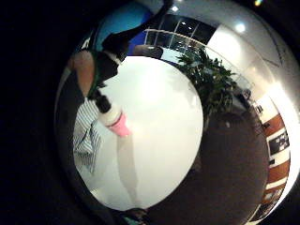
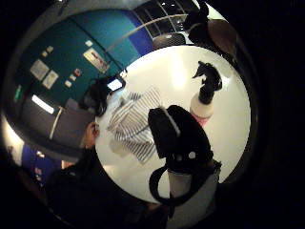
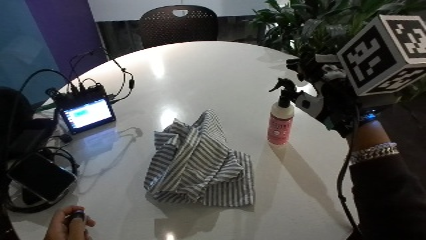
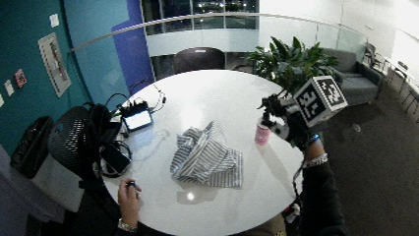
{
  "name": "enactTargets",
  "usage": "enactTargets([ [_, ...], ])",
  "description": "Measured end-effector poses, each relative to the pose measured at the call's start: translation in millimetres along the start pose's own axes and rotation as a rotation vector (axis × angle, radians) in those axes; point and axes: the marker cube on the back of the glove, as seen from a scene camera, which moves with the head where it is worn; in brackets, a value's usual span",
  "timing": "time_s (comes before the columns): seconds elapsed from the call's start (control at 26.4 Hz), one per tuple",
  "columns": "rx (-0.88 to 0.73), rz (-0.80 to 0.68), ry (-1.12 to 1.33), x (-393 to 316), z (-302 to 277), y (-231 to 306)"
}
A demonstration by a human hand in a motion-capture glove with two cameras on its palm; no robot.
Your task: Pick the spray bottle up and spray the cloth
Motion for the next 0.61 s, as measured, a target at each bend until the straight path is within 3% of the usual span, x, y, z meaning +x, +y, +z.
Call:
enactTargets([
  [0.38, 0.006, 0.235, -0.271, 17.1, 67.1, -12.6],
  [0.61, 0.048, 0.265, -0.554, 6.2, 88.4, -13.8],
])
